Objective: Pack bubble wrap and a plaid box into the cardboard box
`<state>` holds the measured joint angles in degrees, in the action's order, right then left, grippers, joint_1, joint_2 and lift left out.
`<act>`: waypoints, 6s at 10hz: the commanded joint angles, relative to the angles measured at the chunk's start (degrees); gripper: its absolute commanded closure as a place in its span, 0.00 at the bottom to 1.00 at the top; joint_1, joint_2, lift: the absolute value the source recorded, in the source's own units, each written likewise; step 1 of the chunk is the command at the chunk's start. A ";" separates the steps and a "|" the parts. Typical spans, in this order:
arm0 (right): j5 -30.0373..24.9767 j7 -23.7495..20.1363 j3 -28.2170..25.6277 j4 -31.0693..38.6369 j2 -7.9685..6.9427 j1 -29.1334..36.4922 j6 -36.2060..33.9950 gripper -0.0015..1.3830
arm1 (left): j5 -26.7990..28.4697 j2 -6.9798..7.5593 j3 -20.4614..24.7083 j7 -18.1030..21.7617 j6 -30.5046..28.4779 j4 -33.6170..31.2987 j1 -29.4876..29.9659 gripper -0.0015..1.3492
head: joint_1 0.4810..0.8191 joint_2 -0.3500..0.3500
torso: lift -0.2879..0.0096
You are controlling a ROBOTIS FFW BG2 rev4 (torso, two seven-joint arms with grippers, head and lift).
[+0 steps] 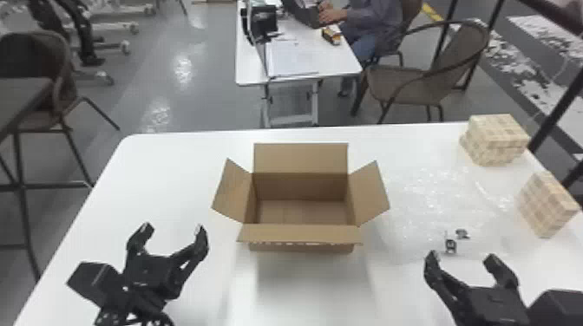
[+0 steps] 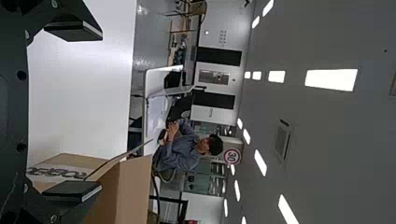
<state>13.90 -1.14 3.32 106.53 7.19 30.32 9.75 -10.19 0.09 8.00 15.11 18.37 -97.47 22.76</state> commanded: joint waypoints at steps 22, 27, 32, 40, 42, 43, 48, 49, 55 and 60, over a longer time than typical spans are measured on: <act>0.69 -0.53 0.02 -0.36 0.19 -0.35 -0.88 0.15 | -8.18 -0.24 -1.32 8.97 -21.97 5.36 -13.97 0.61 | 0.63 0.48 | 0.65; 0.78 -0.53 0.02 -0.36 0.19 -0.26 -0.88 0.15 | -6.07 -0.24 -1.58 9.06 -20.04 5.10 -14.06 0.88 | 0.63 0.48 | 0.65; 3.68 0.88 -2.09 3.69 0.19 -0.70 -6.41 0.15 | -5.63 -0.24 -2.90 6.07 -18.63 4.83 -13.36 0.88 | 0.63 0.47 | 0.65; 5.35 5.80 -7.63 10.01 -0.51 -28.48 -61.70 0.15 | -6.15 -0.24 -5.10 5.28 -18.54 4.75 -14.15 0.88 | 0.63 0.41 | 0.65; 9.92 12.48 -7.63 8.43 -1.04 -33.49 -69.43 0.15 | -6.15 -0.24 -5.27 5.28 -18.81 4.83 -14.24 0.88 | 0.63 0.41 | 0.65; 11.50 15.99 -8.42 7.91 -1.04 -36.56 -75.14 0.15 | -6.15 -0.24 -5.27 5.28 -18.98 4.83 -14.33 0.88 | 0.63 0.40 | 0.65; 12.20 19.07 -10.44 -9.85 0.28 -49.04 -87.62 0.15 | -6.33 -0.24 -6.06 5.19 -19.51 4.83 -14.76 0.88 | 0.63 0.35 | 0.65; 12.91 19.07 -10.00 -14.33 0.81 -51.59 -88.77 0.15 | -6.33 -0.24 -6.15 5.10 -19.60 4.83 -14.85 0.88 | 0.63 0.34 | 0.65; 19.94 19.07 -5.87 -42.37 5.20 -72.25 -98.87 0.15 | -5.80 -0.24 -7.38 4.84 -21.01 5.18 -15.82 0.88 | 0.63 0.35 | 0.65; 21.08 16.43 0.37 -51.07 6.52 -74.44 -94.22 0.17 | -6.15 -0.24 -8.17 4.40 -20.74 5.89 -16.52 0.88 | 0.63 0.31 | 0.65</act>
<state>34.86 15.77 3.21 55.08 13.90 -45.36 -86.95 -16.14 0.09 -0.14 19.51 -2.52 -91.65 6.17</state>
